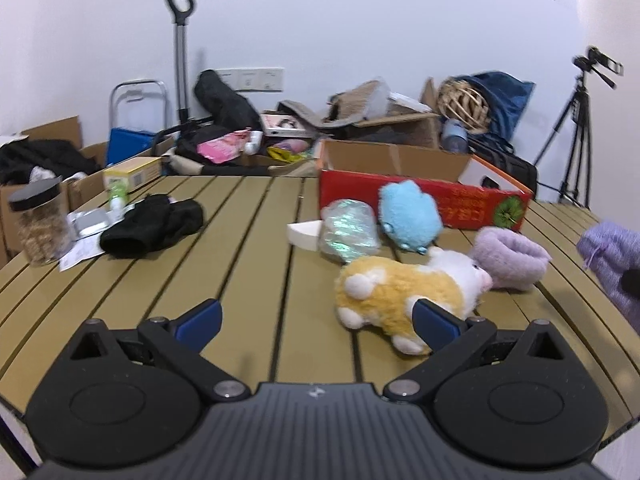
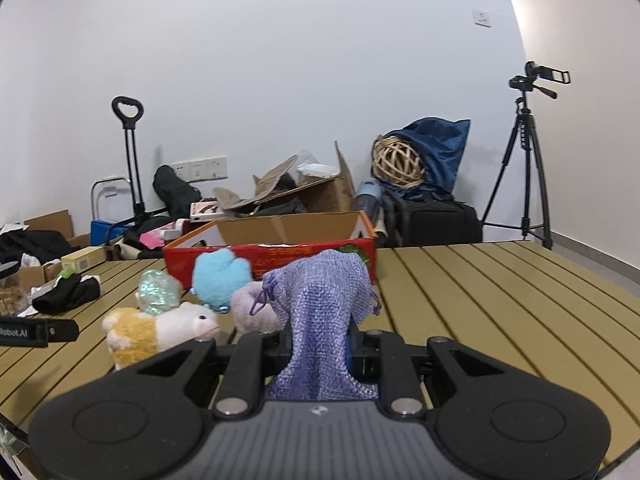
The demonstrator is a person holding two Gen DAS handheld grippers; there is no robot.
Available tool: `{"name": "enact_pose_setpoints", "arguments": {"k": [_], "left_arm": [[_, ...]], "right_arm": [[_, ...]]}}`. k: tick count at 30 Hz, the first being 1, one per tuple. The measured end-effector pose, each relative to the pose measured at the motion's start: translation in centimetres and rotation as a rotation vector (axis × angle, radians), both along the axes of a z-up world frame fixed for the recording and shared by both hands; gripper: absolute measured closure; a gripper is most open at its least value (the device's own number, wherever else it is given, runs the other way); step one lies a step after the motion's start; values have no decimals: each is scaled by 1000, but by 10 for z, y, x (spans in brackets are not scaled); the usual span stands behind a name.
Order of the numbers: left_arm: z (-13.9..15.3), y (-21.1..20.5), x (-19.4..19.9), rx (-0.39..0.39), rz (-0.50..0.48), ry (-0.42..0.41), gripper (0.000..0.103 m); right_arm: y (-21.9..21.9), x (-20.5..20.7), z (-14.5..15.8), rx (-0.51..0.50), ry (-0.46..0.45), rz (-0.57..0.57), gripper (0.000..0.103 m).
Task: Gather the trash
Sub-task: 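Close the left gripper on the yellow-white plush sheep while the right tool holds the sachet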
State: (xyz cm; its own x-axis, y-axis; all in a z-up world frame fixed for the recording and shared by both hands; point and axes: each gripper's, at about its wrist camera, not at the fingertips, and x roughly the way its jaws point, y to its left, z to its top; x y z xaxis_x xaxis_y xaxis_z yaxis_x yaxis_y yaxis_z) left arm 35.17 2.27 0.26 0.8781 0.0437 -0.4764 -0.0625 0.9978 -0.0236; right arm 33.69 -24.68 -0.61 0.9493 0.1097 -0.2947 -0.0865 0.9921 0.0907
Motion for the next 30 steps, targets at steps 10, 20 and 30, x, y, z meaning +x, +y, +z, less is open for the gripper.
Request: {"name": "enact_pose_setpoints", "arguments": {"k": [10,20,30], "left_arm": [[-9,-32,23,64,-155,13,0],[-19,-27,64,76,-265,90,0],[-25,-42,86,131,-338,128,0]], "right_arm": [[-39,-25,-10,41,14,-100,85],[-41,-22,-15,36,13,-109,85],[-40,-18,-16,43,16,-95,85]]}}
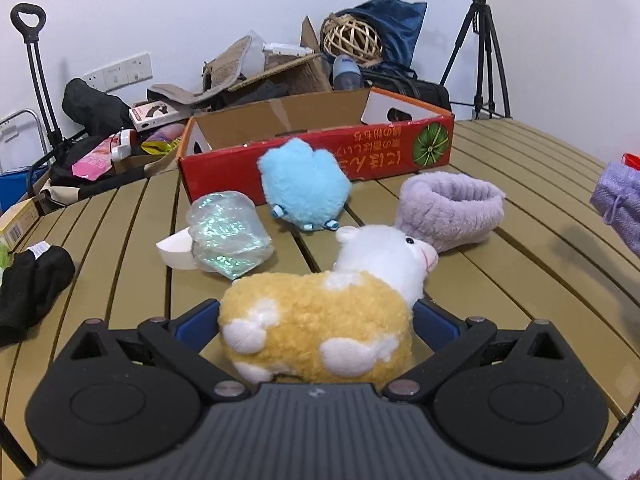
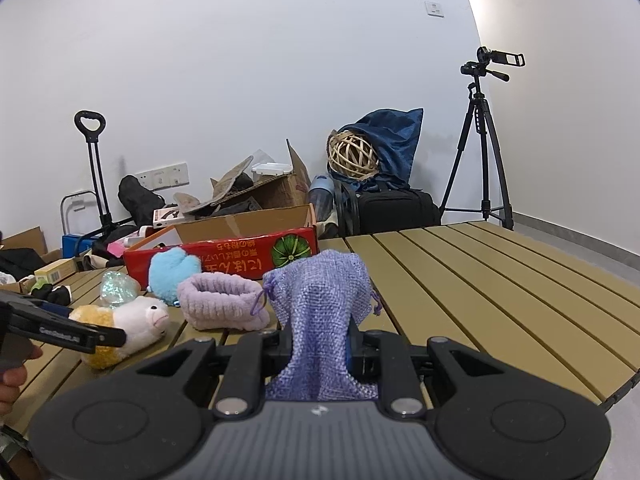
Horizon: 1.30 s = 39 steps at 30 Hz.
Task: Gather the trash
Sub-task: 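Close the left gripper on the yellow-white plush sheep while the right tool holds the sachet, then carry the plush sheep and lavender sachet down over the black bin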
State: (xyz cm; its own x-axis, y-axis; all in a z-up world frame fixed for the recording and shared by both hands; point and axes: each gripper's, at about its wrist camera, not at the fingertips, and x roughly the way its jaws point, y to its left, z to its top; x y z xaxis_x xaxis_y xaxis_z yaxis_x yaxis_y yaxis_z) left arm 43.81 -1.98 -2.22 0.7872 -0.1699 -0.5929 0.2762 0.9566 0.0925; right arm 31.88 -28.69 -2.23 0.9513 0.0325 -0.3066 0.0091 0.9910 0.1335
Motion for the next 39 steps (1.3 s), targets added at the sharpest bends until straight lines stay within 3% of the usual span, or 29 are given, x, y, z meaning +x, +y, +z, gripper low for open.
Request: {"name": "enact_pose_setpoints", "arguments": {"k": [10,16,23,39], "left_arm": [[-7,-8,3,19,47,0,0],[-5,-9,-5,30,62,-25,9],[1,-8,-21,30,119,-54,9],[42,-2,-102,-45,235,-152,9]], "right_arm": [[-5,-5,3,15,-13,16,85],[-10,-11,6,30,-28,26,85],[-15,-16,10,43,-39,43,85],[-11,-35,18,69,-61,137,85]]}}
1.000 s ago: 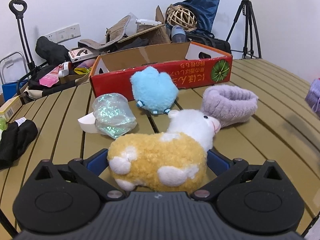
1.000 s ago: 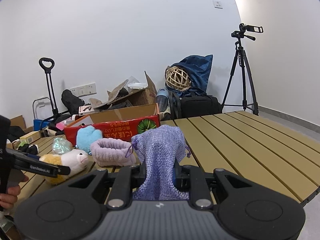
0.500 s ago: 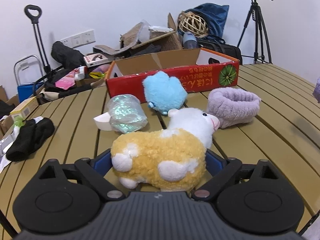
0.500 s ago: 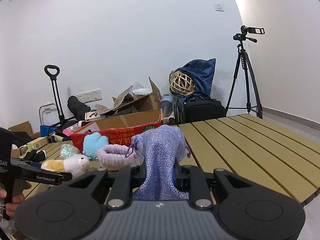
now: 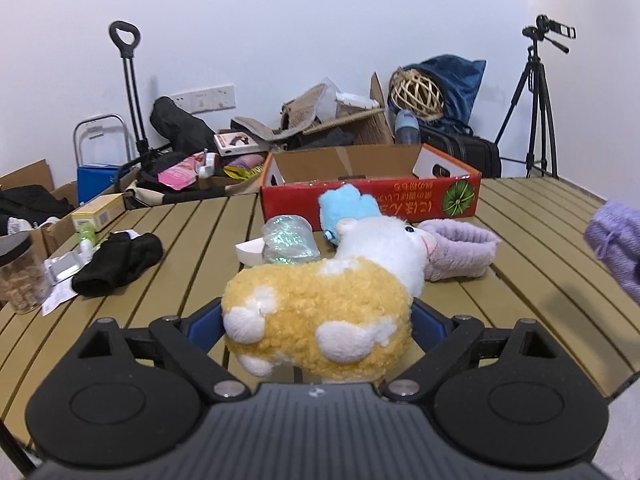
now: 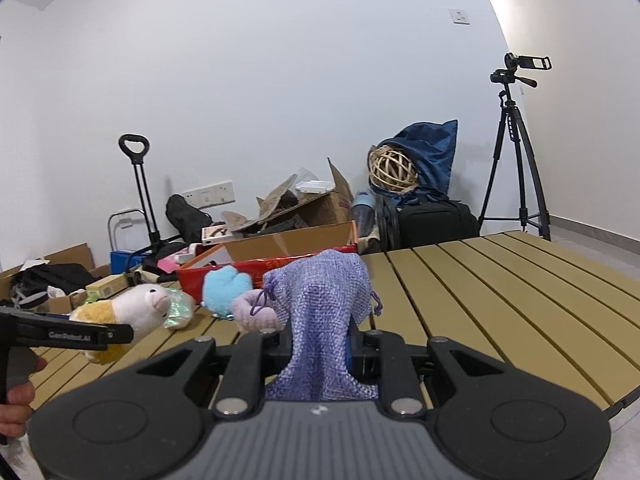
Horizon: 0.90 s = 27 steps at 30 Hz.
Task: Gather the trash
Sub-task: 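Carry the plush sheep and lavender sachet down over the black bin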
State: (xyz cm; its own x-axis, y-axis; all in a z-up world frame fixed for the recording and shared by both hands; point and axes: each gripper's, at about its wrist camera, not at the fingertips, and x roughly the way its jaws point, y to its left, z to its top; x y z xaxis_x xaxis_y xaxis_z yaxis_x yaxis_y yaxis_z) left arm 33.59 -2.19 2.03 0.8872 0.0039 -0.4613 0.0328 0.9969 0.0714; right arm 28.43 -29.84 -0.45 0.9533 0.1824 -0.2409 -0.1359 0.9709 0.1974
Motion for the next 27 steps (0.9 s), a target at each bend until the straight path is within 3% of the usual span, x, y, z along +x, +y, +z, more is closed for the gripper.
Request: {"name": "enact_pose_setpoints", "arguments": {"k": [12,27], "left_arm": [[13,4,-61,-18,49,-14,9],[11,14,-136,-30,48,-23,9]], "right_arm": [[7,-27,-5,6,3,44,85],[31,-90,-21,-34,68,116,85]]}}
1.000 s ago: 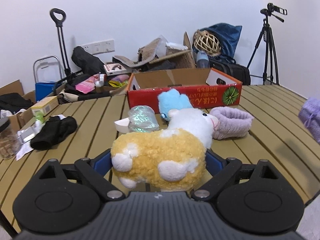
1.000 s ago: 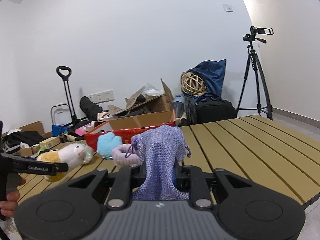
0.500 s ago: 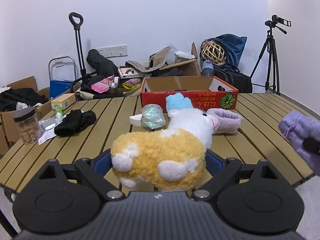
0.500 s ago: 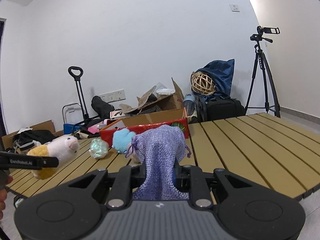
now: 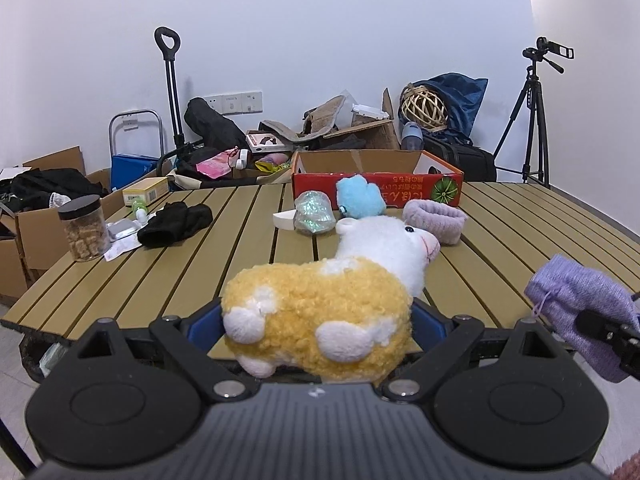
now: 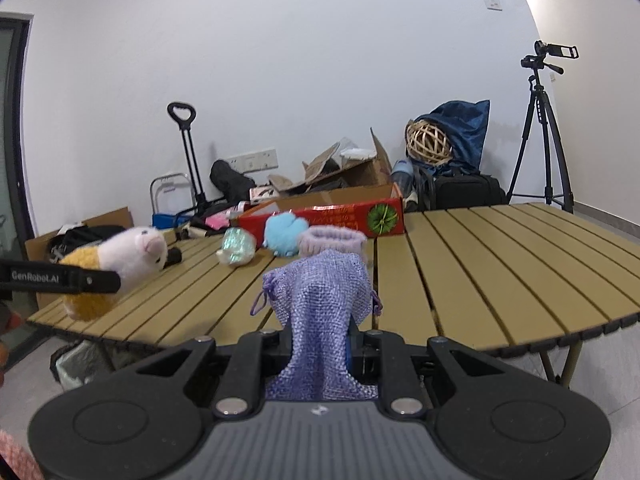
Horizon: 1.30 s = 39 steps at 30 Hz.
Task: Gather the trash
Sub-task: 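Carry the plush sheep and lavender sachet down over the black bin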
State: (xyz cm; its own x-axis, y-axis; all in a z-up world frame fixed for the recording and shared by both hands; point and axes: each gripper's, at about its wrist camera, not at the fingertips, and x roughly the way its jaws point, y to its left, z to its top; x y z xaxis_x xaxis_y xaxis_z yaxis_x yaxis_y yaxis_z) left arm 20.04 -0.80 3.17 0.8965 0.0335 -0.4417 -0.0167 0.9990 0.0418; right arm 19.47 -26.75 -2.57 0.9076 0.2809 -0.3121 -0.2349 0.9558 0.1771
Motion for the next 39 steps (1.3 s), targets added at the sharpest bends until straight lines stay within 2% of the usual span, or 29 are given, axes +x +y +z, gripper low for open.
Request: {"name": "enact_pose_setpoints", "arguments": {"k": [12,29,39], "left_arm": [[-16,16,-47,-3,1,13,9],[-82,37,-76,16,26,191,9],[-109,40,-78,48,44,240,9]], "right_arm": [[12,-35,-19,-62,93,24,85],[32,-47,-63,-159,279,56,85],[47,-47,-89,-235,380,88,85]]}}
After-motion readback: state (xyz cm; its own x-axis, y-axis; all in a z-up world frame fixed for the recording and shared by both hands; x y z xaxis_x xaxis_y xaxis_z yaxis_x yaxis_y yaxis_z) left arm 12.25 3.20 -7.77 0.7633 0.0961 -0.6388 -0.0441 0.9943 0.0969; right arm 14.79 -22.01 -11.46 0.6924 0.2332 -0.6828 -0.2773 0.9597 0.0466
